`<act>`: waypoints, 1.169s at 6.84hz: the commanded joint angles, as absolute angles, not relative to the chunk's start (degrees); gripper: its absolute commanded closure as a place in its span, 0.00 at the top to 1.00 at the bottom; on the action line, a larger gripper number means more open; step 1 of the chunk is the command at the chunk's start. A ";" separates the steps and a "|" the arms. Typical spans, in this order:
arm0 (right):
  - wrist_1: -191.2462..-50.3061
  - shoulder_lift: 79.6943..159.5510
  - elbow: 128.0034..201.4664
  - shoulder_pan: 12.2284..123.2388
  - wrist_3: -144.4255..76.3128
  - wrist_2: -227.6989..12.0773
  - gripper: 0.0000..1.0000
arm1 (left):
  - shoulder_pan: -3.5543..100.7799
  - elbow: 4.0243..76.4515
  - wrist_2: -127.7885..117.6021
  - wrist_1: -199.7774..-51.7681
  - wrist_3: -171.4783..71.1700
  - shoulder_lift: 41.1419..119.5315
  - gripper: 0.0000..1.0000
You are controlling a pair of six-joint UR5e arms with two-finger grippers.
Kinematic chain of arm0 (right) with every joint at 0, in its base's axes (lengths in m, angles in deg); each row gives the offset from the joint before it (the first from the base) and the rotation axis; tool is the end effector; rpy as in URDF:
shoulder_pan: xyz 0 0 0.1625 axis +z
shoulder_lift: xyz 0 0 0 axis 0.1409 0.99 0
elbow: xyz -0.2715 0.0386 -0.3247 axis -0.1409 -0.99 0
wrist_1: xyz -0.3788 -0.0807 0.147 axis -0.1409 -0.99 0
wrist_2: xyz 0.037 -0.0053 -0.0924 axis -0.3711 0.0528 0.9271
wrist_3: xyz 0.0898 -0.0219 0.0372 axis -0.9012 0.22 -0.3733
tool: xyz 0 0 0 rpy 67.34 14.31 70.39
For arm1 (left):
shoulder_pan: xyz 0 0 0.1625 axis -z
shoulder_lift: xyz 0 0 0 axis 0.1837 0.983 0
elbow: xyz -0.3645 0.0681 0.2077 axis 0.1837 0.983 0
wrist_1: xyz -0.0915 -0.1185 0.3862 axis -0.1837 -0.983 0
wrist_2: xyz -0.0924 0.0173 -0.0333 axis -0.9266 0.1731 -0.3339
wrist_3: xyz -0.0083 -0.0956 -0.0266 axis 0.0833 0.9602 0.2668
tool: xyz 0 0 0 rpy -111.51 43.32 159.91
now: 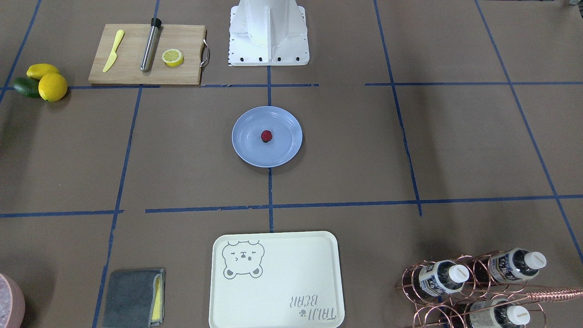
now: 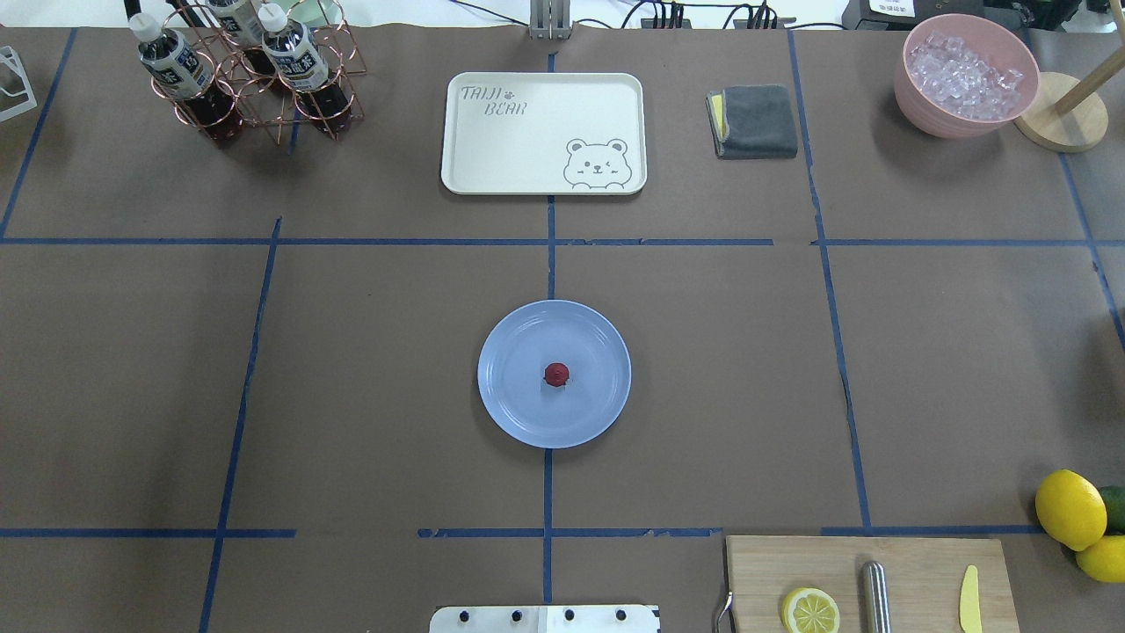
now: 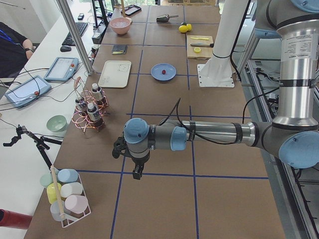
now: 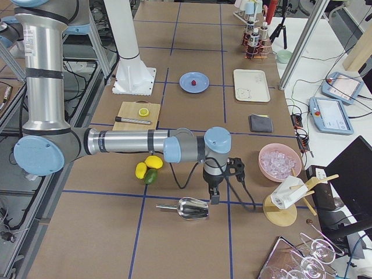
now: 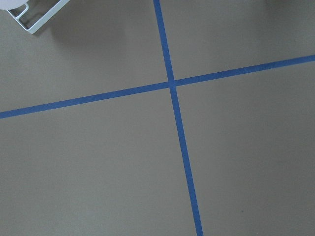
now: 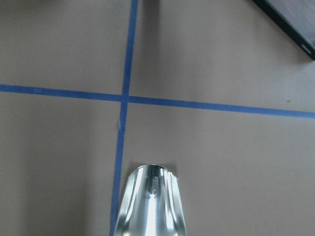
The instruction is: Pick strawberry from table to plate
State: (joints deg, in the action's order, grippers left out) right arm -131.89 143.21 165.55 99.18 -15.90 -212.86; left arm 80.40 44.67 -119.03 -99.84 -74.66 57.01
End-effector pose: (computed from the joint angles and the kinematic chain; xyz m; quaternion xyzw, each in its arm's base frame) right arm 0.0808 -0.4686 0.6586 0.0281 -0.3255 -0.0118 0.9451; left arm -0.0703 -0.4653 0.6415 0.0524 0.3832 0.0774 0.9189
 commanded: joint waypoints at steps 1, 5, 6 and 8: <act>-131.66 145.97 166.21 103.20 -13.52 -220.37 1.00 | 80.47 45.07 -118.12 -99.84 -74.73 56.96 1.00; -132.10 146.06 167.63 103.11 -14.39 -220.49 1.00 | 80.38 45.68 -118.12 -99.84 -74.73 56.79 1.00; -131.92 146.06 167.54 103.11 -14.39 -220.23 1.00 | 80.38 45.68 -118.21 -99.84 -74.73 56.87 1.00; -131.83 146.06 167.54 103.02 -14.39 -220.05 1.00 | 80.38 45.77 -118.30 -99.84 -74.73 56.88 1.00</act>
State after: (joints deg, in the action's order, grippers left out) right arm -131.89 146.05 167.48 103.06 -14.39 -220.13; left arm 80.40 45.74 -118.22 -99.84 -74.73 56.86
